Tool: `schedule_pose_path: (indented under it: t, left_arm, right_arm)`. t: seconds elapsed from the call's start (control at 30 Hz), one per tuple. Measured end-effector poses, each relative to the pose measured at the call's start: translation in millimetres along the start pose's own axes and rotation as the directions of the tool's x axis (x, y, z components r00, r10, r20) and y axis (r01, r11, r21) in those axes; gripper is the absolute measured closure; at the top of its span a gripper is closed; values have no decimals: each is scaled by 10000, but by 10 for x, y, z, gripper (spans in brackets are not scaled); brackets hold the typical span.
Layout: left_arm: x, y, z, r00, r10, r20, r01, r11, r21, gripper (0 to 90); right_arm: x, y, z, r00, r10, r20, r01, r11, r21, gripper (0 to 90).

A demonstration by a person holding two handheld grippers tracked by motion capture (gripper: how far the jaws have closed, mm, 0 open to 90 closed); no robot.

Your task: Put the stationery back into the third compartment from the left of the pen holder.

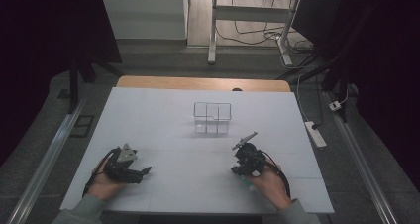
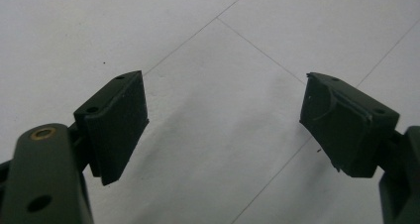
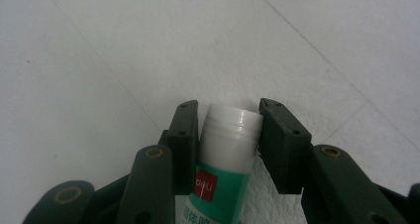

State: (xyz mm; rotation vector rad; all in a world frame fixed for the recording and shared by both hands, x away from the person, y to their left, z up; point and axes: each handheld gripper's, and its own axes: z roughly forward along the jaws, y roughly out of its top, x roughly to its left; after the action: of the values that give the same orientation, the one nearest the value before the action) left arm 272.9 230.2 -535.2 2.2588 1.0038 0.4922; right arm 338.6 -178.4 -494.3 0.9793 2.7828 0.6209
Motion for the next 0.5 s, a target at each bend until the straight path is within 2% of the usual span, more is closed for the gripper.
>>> schedule_pose_path:
  t: [0.2,0.5]
  left_arm:
    - [2,1,4,10000,7,8,-7,10000,11,183]
    - [2,1,5,10000,6,2,-6,10000,19,183]
  right_arm:
    - [-76,-12,-165,9997,245,29,-241,9938,-1081,633]
    - [-102,-20,-216,9997,219,70,-207,9899,-1400,642]
